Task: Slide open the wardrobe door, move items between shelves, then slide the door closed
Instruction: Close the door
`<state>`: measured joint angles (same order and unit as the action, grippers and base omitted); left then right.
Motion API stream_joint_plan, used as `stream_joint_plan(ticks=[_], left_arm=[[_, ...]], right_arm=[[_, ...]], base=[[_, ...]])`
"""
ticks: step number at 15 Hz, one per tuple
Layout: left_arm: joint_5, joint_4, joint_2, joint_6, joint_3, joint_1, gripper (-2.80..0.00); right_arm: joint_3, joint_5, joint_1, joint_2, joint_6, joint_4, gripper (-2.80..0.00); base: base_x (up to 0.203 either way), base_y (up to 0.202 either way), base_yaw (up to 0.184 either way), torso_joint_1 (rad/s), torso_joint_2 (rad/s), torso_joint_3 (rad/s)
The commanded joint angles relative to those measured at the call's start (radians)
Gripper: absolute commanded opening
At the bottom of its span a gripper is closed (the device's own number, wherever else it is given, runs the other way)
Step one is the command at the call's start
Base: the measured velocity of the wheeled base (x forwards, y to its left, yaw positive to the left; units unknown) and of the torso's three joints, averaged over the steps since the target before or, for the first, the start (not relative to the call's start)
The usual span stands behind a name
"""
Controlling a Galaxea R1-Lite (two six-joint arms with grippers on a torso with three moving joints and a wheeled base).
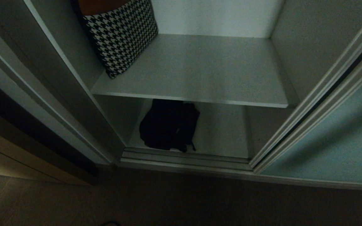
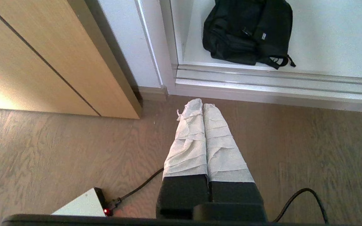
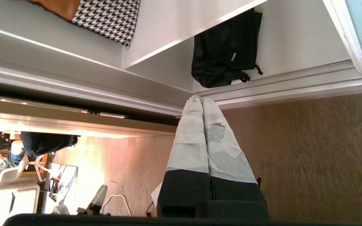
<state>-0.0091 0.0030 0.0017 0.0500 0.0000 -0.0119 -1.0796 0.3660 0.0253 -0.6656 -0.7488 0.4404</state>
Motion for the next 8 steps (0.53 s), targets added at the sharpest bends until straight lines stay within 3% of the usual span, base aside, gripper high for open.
stream_joint_plan(ticks=[1, 4, 8], left_arm=[[0.000, 0.000, 0.001, 0.001, 0.000, 0.000, -2.80], [0.000, 0.000, 0.001, 0.001, 0.000, -0.001, -2.80], [0.000, 0.000, 0.001, 0.001, 0.000, -0.002, -2.80]], right_arm=[[-0.001, 0.002, 0.000, -0.066, -0.004, -0.021, -2.80], [-0.011, -0.002, -0.003, -0.129, -0.005, -0.155, -2.80], [-0.020, -0.007, -0.009, -0.127, 0.016, -0.187, -2.80]], base=[[0.000, 0.000, 0.000, 0.000, 0.00, 0.000], [0.000, 0.000, 0.000, 0.000, 0.00, 0.000], [0.000, 0.000, 0.000, 0.000, 0.00, 0.000]])
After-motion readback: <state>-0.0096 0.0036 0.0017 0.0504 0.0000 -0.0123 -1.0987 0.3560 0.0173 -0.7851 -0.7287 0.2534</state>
